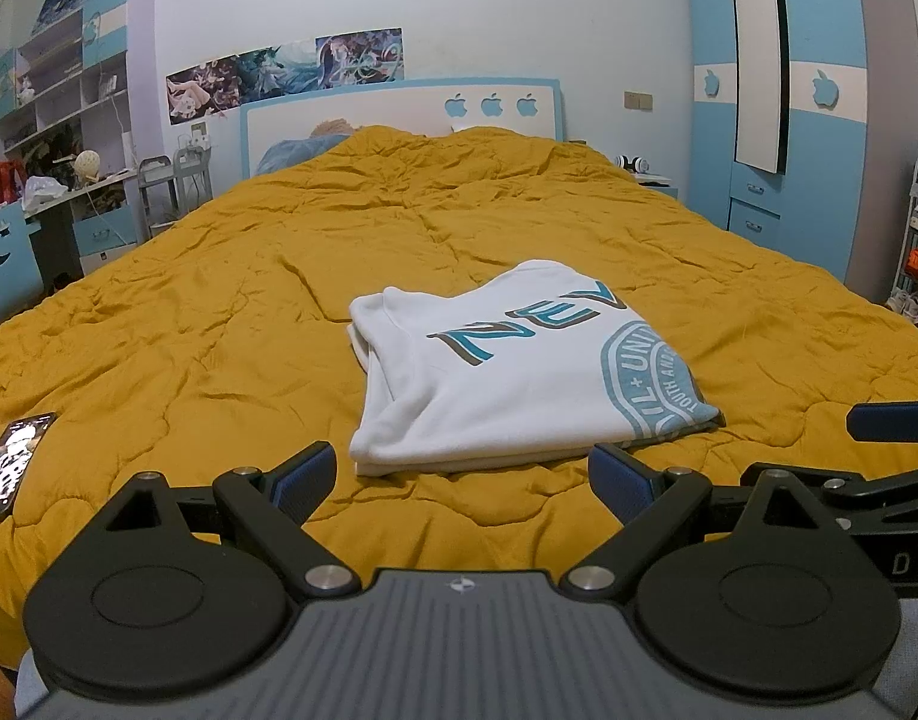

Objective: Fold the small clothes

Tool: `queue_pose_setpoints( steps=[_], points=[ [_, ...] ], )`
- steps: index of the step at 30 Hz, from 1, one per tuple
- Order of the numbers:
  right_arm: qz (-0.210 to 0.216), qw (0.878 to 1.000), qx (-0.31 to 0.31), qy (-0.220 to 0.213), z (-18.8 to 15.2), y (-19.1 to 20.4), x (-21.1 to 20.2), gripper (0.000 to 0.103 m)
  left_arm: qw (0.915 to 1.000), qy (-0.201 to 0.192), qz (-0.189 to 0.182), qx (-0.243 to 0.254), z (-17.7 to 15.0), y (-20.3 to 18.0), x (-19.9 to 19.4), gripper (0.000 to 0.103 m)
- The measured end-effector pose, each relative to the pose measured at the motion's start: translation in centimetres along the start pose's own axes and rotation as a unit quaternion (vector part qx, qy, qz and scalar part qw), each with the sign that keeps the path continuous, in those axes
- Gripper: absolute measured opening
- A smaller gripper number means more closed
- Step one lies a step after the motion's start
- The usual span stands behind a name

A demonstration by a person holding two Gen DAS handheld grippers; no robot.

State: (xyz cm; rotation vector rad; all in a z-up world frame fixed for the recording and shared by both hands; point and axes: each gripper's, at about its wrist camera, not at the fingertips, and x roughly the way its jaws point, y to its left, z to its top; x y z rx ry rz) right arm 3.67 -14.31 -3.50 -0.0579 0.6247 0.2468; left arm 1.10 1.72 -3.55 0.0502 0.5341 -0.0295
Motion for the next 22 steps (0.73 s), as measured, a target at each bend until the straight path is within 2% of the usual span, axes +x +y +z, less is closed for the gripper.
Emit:
queue_pose_setpoints(
  steps=[22],
  points=[
    [0.000, 1.000, 0.000, 0.000, 0.04, -0.04, -0.06, 0.082, 0.9999, 0.007, 0.000, -0.013, 0.13, 0.27, 0.16, 0.103]
  ],
)
